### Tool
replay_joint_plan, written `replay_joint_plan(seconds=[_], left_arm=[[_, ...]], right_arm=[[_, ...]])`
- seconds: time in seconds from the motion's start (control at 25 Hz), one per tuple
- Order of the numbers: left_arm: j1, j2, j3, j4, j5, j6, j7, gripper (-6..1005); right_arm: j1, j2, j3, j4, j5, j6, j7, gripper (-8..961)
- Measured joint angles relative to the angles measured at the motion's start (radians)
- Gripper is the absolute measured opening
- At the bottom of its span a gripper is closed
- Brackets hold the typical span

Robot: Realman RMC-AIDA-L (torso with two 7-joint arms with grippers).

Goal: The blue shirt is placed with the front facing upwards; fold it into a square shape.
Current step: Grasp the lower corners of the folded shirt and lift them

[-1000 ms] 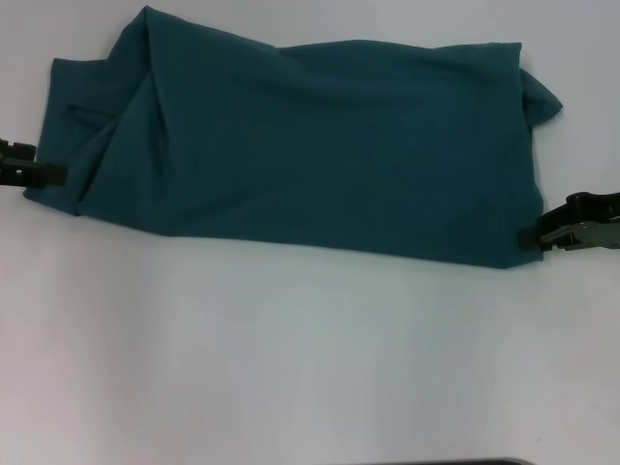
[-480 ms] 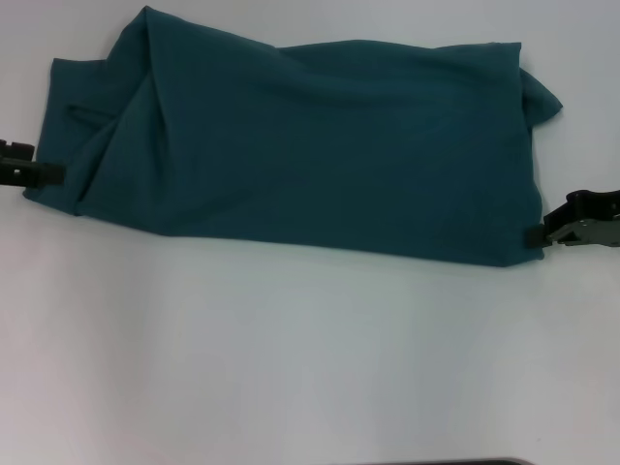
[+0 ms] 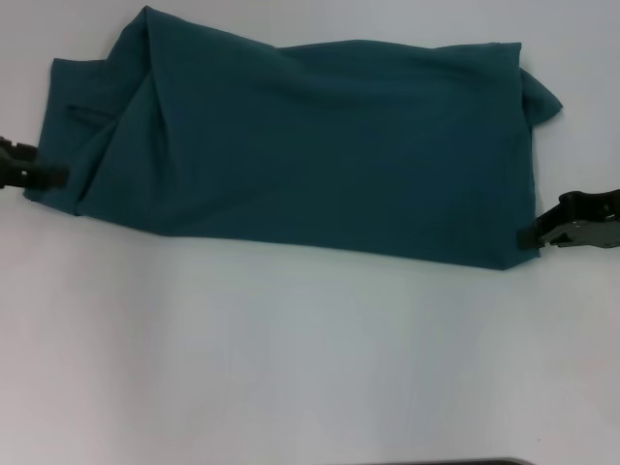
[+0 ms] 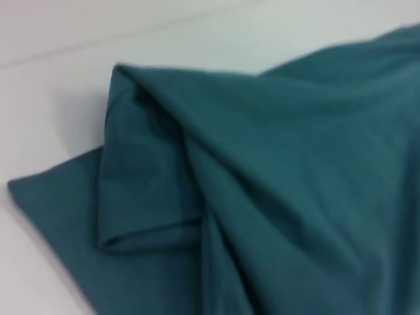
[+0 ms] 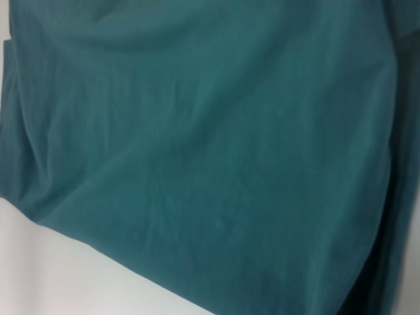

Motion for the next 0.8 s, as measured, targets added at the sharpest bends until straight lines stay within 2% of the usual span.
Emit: replay_joint_plan(seconds=[0.16,0.32,0.56,0.8], left_arm=[[-0.019,-0.027,0.008,0.006,0.081,-0.055,0.0,676],[-0.039,-0.032,0.008,0.033,0.128,-0.081,0.0,675],[-0.055,-0.058,0.009,0.038,0.195,-0.136,0.0,675],[-0.06,-0.069,0.021,0.043,0.219,-0.178,0.0,676]], right_arm=[[0.003,0.003,-0.002,0.0,0.0,0.0,0.0,9],[0.003,0.003,0.001,0.0,0.0,0.001,0.0,9],[0.002,0.006,-0.002,0.0,0.002,0.004,0.0,9],[0.009,0.007,0.001,0.0,0.002,0.004,0.0,9]])
